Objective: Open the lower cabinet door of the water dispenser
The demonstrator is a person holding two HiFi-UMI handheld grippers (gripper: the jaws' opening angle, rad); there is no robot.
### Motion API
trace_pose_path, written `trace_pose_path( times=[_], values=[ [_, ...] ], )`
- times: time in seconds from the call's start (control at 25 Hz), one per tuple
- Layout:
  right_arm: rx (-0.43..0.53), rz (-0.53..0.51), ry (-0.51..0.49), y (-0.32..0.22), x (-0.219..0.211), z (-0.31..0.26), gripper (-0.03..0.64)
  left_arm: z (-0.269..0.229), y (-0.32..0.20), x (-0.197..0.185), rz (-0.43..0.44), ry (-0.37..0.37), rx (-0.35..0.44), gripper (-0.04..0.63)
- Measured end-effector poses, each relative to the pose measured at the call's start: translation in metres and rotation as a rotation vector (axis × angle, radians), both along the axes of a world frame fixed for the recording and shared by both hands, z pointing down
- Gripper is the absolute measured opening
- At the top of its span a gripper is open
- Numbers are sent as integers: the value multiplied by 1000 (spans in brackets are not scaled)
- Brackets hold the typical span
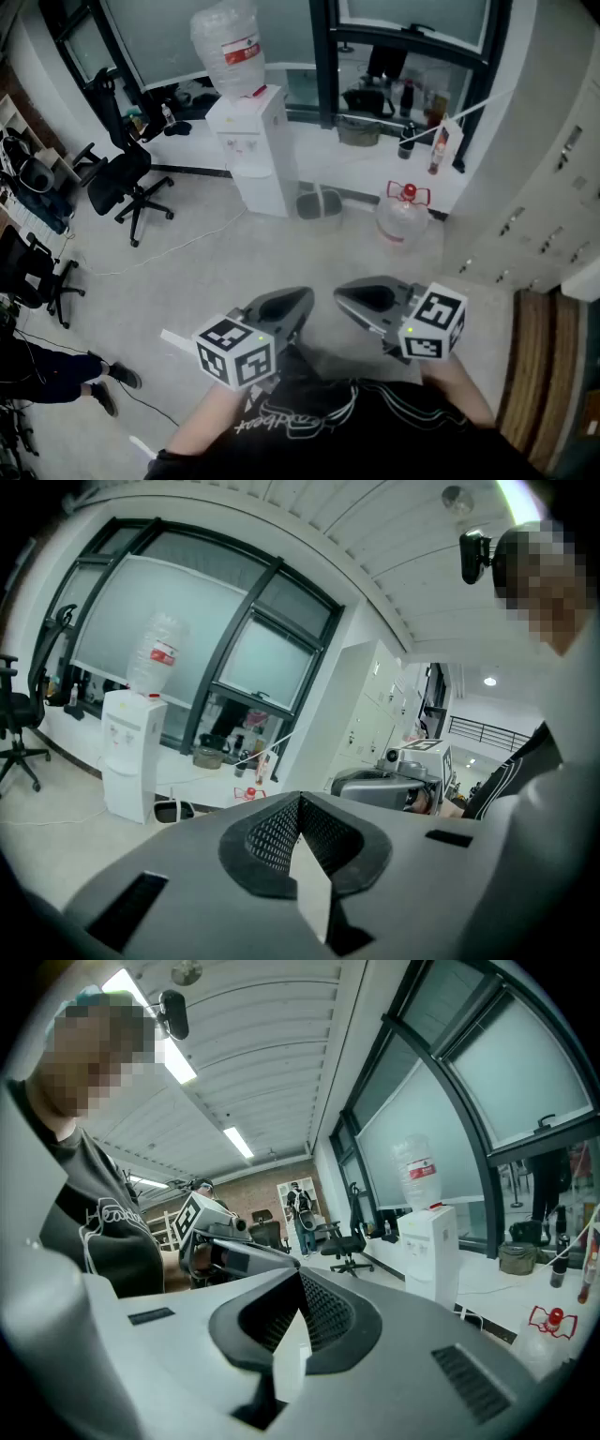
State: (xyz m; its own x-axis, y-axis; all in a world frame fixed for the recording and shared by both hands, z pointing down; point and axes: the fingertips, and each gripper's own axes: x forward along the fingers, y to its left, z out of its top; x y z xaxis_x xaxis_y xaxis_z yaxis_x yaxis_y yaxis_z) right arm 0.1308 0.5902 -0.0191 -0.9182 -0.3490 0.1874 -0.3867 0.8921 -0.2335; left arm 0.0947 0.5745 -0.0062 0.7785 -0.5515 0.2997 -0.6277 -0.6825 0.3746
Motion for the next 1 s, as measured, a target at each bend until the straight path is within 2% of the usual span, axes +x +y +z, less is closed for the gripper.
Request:
trace_pose_path(
  times=[0.24,0.48,0.68,1.0],
  values=[
    [-14,2,-8,-9,0,3,14,4,-8,3,5,1,-7,0],
    [-59,37,-5,-43,-10,24,14,25,-36,-6,4,21,-58,0],
    [-78,54,26,-92,-24,43,15,48,-83,-19,0,23,-102,0],
    [-168,44,48,-198,-45,71,15,80,-188,-36,-9,35,-196,0]
  ],
)
